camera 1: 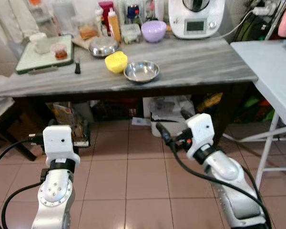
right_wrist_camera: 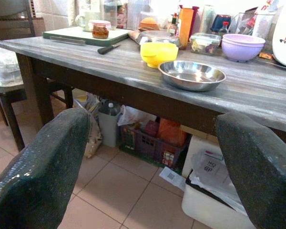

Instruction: Setting the table

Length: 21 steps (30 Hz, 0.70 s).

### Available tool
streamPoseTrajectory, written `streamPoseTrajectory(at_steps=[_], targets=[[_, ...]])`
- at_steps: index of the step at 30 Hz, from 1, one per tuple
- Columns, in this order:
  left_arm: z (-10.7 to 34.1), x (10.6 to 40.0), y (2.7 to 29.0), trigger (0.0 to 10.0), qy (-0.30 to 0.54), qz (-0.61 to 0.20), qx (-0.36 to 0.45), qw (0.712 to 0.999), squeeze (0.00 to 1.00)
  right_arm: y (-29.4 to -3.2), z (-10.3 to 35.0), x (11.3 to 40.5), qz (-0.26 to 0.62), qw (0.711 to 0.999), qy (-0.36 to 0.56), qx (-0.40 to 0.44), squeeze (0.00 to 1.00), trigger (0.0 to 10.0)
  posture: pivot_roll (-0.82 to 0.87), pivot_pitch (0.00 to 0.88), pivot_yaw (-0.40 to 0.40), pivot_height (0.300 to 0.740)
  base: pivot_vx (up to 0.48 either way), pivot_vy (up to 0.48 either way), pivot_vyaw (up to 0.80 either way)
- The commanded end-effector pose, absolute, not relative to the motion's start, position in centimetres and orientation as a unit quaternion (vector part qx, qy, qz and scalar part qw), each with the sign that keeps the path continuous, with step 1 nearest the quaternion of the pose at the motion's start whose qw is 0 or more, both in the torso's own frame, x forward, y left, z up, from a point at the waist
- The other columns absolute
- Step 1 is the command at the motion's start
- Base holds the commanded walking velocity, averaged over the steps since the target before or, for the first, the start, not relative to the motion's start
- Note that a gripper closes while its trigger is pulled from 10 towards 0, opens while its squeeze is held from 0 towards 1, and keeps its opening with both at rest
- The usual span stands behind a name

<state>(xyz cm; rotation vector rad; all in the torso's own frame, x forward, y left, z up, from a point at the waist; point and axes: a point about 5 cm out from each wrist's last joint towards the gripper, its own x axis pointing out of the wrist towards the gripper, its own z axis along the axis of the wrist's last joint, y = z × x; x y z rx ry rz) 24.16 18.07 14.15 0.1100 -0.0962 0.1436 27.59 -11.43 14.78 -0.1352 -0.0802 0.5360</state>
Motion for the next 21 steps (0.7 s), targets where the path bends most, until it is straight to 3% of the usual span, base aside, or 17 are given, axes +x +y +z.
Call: streamPoseTrajectory(at_steps=[1, 21], targets=[[14.15, 24.25, 18.30, 10.0, -0.047, 0.071, 0.054, 0.995, 0.00, -11.36, 15.32, 27.67, 0.265, 0.960, -0.053, -0.072, 0.00, 10.0, -0.07, 0.081, 0.085, 0.740, 0.000, 0.000, 0.00], [13.92, 24.52, 18.17, 10.0, -0.041, 0.065, 0.046, 0.996, 0.00, -11.47, 15.29, 27.68, 0.260, 0.961, -0.054, -0.077, 0.00, 10.0, -0.07, 0.078, 0.088, 0.740, 0.000, -0.324, 0.00]])
